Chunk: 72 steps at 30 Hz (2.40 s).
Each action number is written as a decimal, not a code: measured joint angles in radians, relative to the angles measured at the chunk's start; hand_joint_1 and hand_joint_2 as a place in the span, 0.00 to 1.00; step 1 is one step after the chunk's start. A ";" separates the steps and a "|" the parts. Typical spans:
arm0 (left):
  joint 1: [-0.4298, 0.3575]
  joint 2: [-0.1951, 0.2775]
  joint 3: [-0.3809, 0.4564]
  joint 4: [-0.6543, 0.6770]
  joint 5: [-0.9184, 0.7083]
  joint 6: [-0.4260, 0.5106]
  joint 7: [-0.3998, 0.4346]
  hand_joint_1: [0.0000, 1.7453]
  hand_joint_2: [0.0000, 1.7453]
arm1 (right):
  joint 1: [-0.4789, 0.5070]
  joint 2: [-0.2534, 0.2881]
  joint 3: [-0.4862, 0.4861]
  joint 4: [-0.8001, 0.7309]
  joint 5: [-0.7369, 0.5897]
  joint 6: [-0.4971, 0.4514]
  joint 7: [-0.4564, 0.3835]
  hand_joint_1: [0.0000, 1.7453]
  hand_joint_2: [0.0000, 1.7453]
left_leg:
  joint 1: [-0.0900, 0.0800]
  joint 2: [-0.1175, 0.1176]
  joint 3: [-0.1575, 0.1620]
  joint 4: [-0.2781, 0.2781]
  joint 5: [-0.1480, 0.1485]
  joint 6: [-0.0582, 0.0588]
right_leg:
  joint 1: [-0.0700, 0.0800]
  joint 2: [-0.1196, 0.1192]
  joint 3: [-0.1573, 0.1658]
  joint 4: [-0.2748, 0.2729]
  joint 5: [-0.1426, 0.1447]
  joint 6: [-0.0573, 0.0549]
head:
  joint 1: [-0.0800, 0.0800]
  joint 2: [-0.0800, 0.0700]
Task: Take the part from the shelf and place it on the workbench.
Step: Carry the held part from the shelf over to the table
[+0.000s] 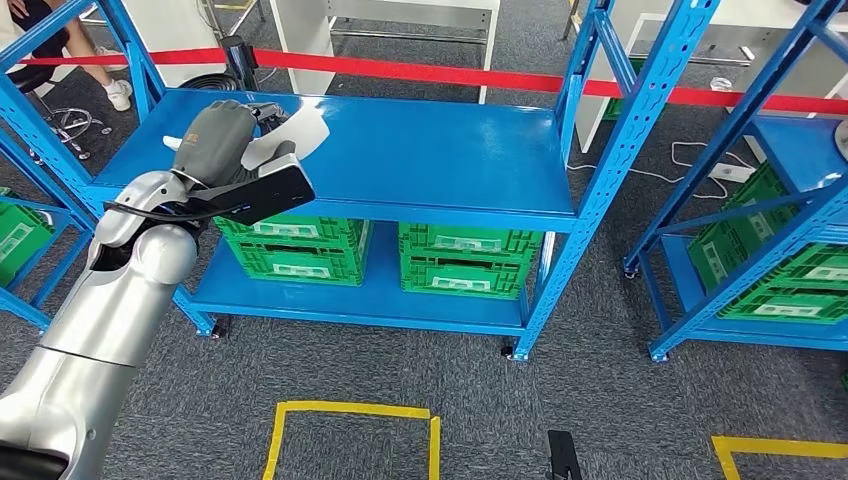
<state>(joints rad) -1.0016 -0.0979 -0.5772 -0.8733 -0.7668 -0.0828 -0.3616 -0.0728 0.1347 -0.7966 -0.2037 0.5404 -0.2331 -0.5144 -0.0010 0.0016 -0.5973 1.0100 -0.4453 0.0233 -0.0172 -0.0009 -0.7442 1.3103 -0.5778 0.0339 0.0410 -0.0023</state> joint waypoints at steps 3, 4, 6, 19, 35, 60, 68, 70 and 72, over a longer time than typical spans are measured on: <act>0.001 0.000 0.000 0.002 0.000 0.000 -0.001 0.82 1.00 | -0.001 0.000 0.000 0.000 0.002 -0.007 0.001 0.00 1.00 | 0.001 0.000 -0.031 0.014 0.015 -0.009 | 0.000 0.000 0.121 -0.149 0.054 -0.004 | 0.000 0.000; 0.000 0.000 0.000 0.002 -0.001 0.000 -0.002 0.82 1.00 | -0.001 0.000 0.000 0.000 0.003 -0.009 0.001 0.00 1.00 | 0.000 0.000 -0.037 0.019 0.019 -0.014 | 0.002 0.000 0.162 -0.210 0.060 -0.009 | 0.000 0.000; -0.002 0.000 0.000 0.002 -0.002 0.000 -0.006 0.82 1.00 | -0.002 0.000 0.000 0.000 0.005 -0.010 0.000 0.00 1.00 | -0.001 0.000 -0.045 0.023 0.028 -0.026 | 0.007 0.002 0.197 -0.272 0.054 -0.021 | -0.001 0.000; -0.006 0.006 -0.001 0.008 -0.001 -0.003 -0.008 0.82 1.00 | -0.002 0.002 -0.001 0.000 0.006 -0.010 0.000 0.00 1.00 | 0.004 -0.002 0.022 0.100 -0.075 -0.057 | 0.003 -0.004 0.102 -0.275 0.142 -0.050 | -0.005 0.000; -0.008 0.007 -0.001 0.011 -0.005 -0.004 -0.005 0.82 1.00 | -0.001 0.004 -0.009 0.000 0.013 -0.011 -0.001 0.00 1.00 | -0.003 0.000 -0.042 0.026 0.014 -0.013 | 0.005 0.000 0.175 -0.228 0.059 -0.016 | 0.000 0.000; -0.004 0.043 0.000 0.012 -0.008 -0.003 0.000 0.82 1.00 | -0.002 0.004 -0.010 0.000 0.032 0.030 -0.003 0.00 1.00 | -0.006 -0.006 0.031 0.014 -0.044 -0.016 | 0.005 -0.005 0.098 -0.297 0.174 -0.034 | 0.000 0.000; -0.004 0.063 0.000 0.013 -0.008 -0.003 -0.007 0.82 1.00 | -0.001 0.004 -0.010 0.000 0.032 0.033 -0.004 0.00 1.00 | -0.012 -0.008 0.012 0.021 -0.030 0.003 | -0.004 -0.005 0.086 -0.302 0.193 -0.003 | -0.001 0.000; -0.005 0.064 0.000 0.013 -0.008 -0.003 -0.008 0.82 1.00 | -0.001 0.004 -0.010 0.000 0.032 0.033 -0.003 0.00 1.00 | -0.007 -0.009 0.011 0.013 -0.020 0.012 | -0.004 -0.005 0.073 -0.275 0.167 0.001 | 0.000 0.000; -0.006 0.064 0.000 0.014 -0.008 -0.003 -0.007 0.82 1.00 | -0.001 0.004 -0.010 0.000 0.032 0.033 -0.003 0.00 1.00 | -0.005 -0.012 0.004 0.009 -0.011 0.016 | -0.004 -0.004 0.029 -0.165 0.093 0.004 | 0.002 0.000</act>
<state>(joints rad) -1.0078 -0.0340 -0.5769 -0.8593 -0.7744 -0.0862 -0.3690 -0.0737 0.1385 -0.8068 -0.2037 0.5722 -0.2003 -0.5177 -0.0056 -0.0105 -0.5931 1.0194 -0.4566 0.0392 -0.0209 -0.0048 -0.7157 1.1457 -0.4843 0.0375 0.0434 -0.0023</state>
